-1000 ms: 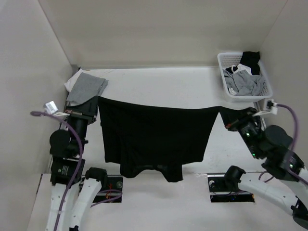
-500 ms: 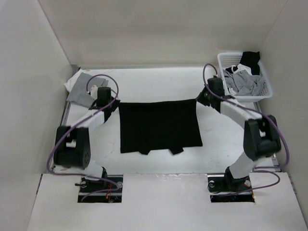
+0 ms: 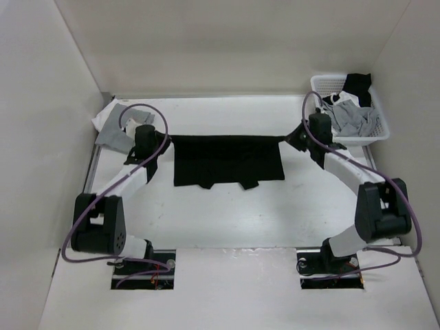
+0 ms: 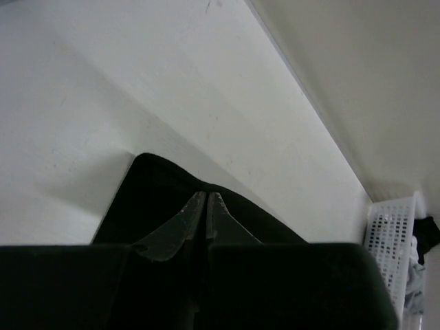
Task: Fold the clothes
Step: Fold the tank top
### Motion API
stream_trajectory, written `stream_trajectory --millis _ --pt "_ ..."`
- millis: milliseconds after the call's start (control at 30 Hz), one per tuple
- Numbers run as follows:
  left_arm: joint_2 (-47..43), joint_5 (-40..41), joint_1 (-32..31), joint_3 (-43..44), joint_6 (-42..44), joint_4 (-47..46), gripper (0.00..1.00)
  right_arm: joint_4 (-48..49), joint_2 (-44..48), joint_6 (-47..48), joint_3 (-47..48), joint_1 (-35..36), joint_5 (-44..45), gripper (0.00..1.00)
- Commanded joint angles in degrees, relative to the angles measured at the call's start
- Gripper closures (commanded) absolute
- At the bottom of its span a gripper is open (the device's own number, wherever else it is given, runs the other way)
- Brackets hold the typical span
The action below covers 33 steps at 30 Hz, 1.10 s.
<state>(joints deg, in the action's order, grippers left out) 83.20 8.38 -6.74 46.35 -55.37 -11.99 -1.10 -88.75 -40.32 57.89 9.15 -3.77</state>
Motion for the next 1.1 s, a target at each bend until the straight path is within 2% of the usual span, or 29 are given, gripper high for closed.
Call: stream_trajectory --millis 0,200,367,567,733,767,833,933,1000,1067 --pt "-7.77 0.32 -1.12 -6.78 -0.44 -5.76 1.00 6.63 6.03 -1.69 -8.38 0.65 1.31 1.00" --pt "-17.00 -0.82 -2.53 -18.12 0.00 -6.91 1.00 9.80 11.84 -3.71 -20.25 0.83 1.75 1.00" --pt "-24.83 -1.70 -2.18 -25.50 1.14 -6.03 1.00 8.93 17.11 -4.77 -25.80 0.83 2.80 1.00" --pt "-26.51 -1.79 -3.50 -32.01 1.15 -5.50 0.95 6.91 17.03 -5.92 -29.14 1.53 2.72 0.97" --pt "-28.61 -3.80 0.80 -34.13 1.41 -4.01 0.89 4.89 20.10 -5.92 -32.75 3.46 3.50 0.96" --pt "-29.49 -4.59 1.51 -34.13 1.50 -3.66 0.86 4.36 20.89 -5.92 -33.27 3.55 4.12 0.94" --pt "-31.77 -4.87 2.39 -34.04 1.59 -2.26 0.77 3.48 22.73 -6.09 -33.72 4.34 5.61 0.79" --pt "-36.43 -3.64 2.14 -32.56 1.23 0.82 0.78 2.42 24.59 -5.39 -33.02 4.78 8.16 0.62" --pt "-36.01 -2.24 -2.76 -29.75 1.32 0.91 0.81 3.12 23.81 -4.78 -32.14 4.78 8.34 0.58" --pt "-31.20 0.48 -11.27 -25.89 0.80 -0.04 0.81 4.26 20.83 -4.51 -30.65 4.78 7.90 0.57"
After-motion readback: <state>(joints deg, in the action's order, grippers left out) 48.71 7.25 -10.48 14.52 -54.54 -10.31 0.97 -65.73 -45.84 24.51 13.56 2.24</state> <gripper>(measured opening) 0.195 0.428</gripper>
